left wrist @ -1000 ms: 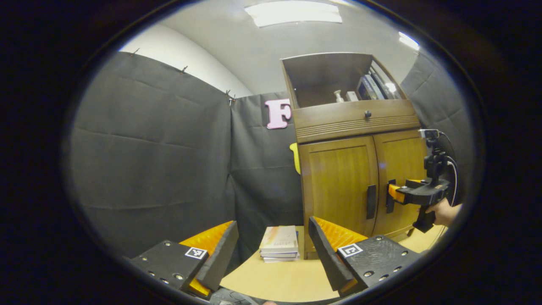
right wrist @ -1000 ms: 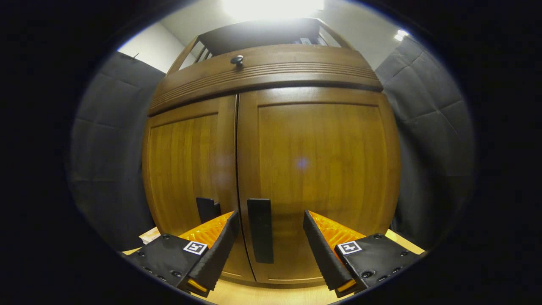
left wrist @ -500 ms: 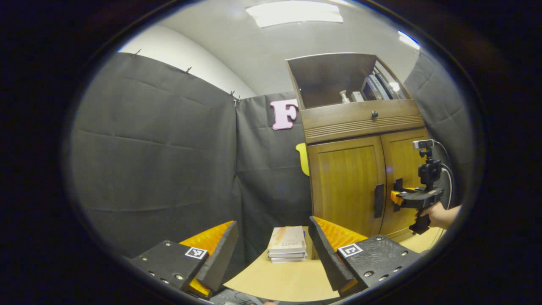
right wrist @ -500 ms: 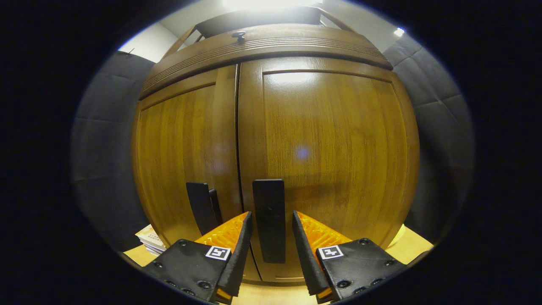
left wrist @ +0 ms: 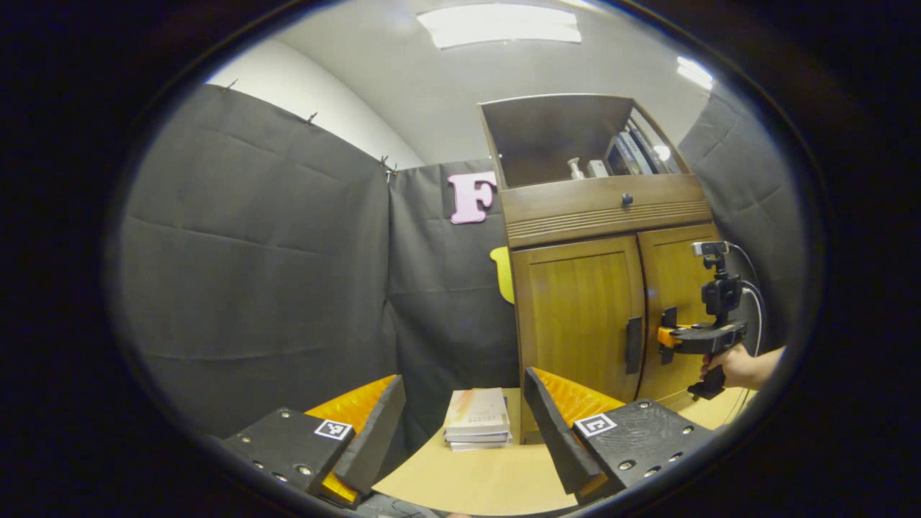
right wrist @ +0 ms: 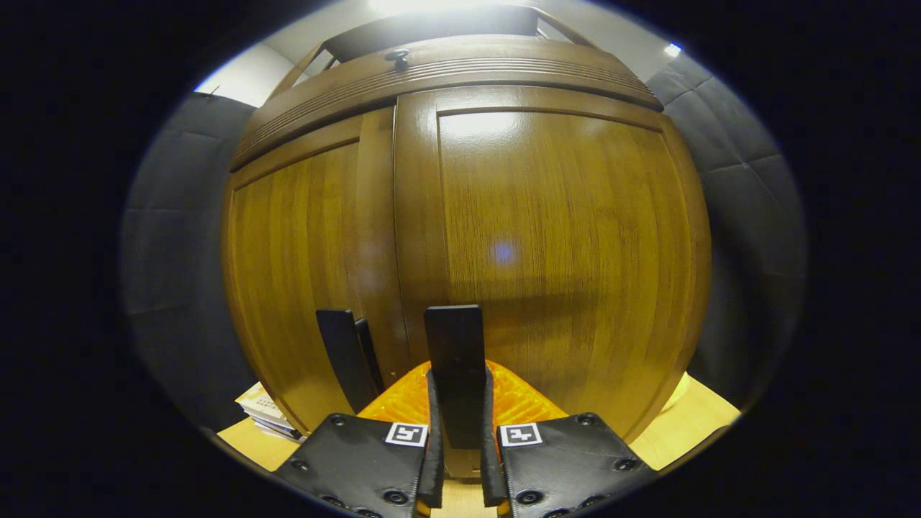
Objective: Open the right door of the double-door shoe cabinet with the right hand, and open the left door with the left hand.
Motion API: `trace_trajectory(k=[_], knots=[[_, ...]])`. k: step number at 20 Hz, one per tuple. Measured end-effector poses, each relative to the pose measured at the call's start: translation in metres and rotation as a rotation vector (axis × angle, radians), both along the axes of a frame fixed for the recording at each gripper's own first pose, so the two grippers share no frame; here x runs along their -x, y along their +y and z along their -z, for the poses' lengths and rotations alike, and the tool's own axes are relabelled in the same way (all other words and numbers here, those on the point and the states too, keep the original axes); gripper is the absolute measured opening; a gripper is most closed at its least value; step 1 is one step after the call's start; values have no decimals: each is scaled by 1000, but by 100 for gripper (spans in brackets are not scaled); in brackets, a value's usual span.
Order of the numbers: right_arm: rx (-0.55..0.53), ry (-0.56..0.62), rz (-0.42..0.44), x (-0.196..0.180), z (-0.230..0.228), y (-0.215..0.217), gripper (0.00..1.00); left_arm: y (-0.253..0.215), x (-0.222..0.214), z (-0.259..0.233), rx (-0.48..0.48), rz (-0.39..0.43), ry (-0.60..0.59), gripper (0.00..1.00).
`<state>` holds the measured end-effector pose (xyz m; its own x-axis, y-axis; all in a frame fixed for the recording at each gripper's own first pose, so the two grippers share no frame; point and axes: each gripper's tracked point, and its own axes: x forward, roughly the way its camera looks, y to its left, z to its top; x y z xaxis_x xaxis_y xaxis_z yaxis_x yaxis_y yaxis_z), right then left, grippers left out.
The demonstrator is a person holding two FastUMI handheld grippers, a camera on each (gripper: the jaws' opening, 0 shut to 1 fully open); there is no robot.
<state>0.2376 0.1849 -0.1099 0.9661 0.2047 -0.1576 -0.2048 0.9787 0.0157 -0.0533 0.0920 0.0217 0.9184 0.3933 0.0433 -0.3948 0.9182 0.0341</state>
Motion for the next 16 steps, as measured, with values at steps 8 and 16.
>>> trace_trajectory(k=[8, 16], knots=[[-9, 13, -22, 46, -7, -20, 19, -23, -16, 0, 25, 105, -21, 99], [-26, 22, -34, 90, -16, -52, 22, -43, -29, -2, 32, 213, -37, 99]])
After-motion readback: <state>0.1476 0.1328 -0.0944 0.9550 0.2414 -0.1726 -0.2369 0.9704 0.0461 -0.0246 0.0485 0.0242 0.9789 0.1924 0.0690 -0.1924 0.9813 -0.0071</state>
